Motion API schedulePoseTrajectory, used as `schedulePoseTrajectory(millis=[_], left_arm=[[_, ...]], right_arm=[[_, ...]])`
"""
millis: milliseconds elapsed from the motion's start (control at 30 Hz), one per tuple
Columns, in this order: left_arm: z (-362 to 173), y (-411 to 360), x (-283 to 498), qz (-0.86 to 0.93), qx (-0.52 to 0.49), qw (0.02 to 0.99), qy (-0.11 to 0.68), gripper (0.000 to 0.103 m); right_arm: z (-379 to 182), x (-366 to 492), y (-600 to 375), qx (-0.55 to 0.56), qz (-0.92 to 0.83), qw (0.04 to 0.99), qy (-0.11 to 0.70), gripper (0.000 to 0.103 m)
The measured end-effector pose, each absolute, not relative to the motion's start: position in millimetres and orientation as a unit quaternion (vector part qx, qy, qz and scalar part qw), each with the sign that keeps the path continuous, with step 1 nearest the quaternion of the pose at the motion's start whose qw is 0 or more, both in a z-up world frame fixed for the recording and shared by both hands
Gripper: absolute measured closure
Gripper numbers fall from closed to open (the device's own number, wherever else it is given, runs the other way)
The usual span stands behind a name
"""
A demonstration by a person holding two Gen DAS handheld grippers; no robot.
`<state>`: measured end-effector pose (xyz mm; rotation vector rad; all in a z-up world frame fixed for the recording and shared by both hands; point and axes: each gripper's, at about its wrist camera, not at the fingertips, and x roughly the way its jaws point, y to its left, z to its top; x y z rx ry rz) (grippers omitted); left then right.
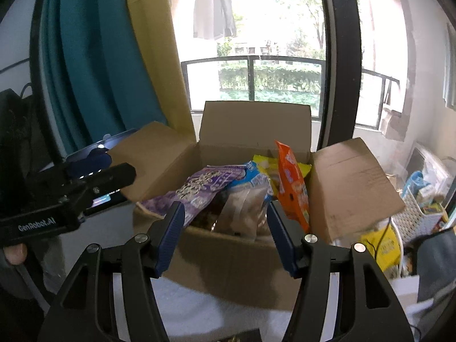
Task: Organize snacks
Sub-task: 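Open both tools to drop the purple bag and cookie bag into the box, then move both tools back over the remaining snacks on the table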
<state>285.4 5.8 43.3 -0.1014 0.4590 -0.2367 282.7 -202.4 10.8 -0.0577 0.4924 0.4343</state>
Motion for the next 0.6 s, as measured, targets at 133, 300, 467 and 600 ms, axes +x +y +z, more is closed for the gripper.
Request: schedulePoseTrajectory(millis=[133, 300, 467, 600], left_arm=[[46, 1, 261, -0.121, -0.045, 0.967, 0.222, 0.025], [39, -3, 236, -0.126, -0.045, 0.965, 0.226, 0.025], [21, -8, 221, -0.137, -0.045, 0.959, 0.245, 0.025], [2, -15, 212, -0.148, -0.041, 0.952, 0.265, 0.025]], right_arm=[[8, 260, -212, -0.026, 0.212, 0.946, 0.243, 0.04], [-3, 234, -225, -0.022, 0.203, 0.946, 0.253, 0.04], [-25, 214, -238, -0.012, 0.194, 0.941, 0.276, 0.04], [-47, 203, -243, -0.007, 0.192, 0.934, 0.3, 0.04]])
